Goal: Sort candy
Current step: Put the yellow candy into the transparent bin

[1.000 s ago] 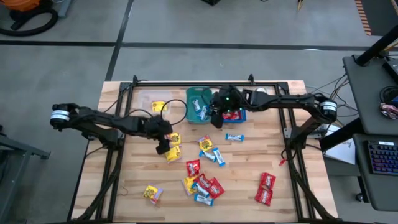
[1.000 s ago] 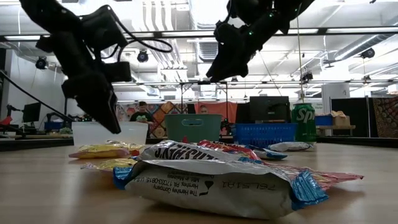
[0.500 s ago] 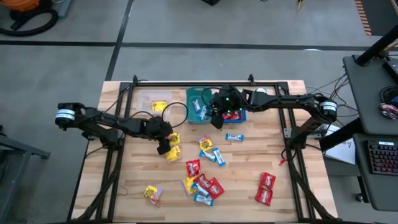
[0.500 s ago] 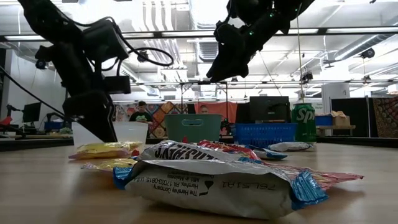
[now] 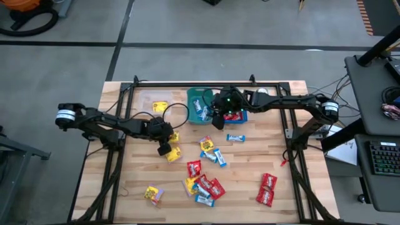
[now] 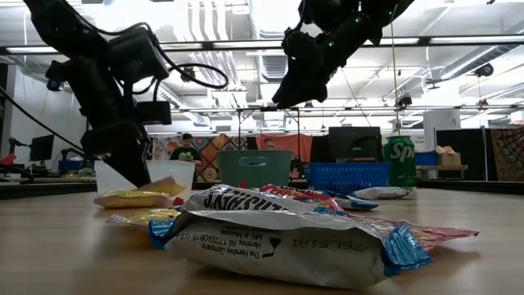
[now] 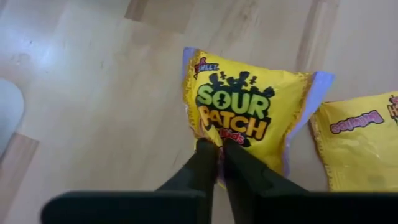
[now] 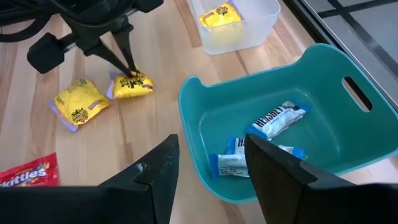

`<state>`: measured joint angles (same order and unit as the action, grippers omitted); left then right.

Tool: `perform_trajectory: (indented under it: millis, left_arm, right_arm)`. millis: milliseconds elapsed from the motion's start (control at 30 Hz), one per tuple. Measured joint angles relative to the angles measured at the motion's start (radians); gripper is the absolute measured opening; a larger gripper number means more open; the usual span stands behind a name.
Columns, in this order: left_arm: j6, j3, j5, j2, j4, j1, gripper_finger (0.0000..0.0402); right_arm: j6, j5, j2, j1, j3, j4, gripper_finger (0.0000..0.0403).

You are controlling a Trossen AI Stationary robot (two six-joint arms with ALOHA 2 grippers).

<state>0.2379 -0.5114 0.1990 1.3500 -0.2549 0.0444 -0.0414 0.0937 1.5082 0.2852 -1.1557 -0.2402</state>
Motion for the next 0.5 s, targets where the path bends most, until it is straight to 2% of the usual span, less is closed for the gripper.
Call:
perform_trajectory:
  millis: [167, 400, 500]
  left_arm:
    - [0.000, -0.027, -0.005, -0.029, -0.058, -0.002, 0.0005]
    - [-0.008, -0.116, 0.004, -0.139, -0.193, -0.002, 0.0000]
    - [-0.004, -0.173, 0.106, -0.196, -0.289, 0.001, 0.0000]
  right_arm:
    - [0.000, 0.000, 0.000, 0.000, 0.000, -0.013, 0.0173]
    - [0.000, 0.000, 0.000, 0.000, 0.000, -0.025, 0.0173]
    - [0.000, 0.000, 0.000, 0.000, 0.000, -0.026, 0.0173]
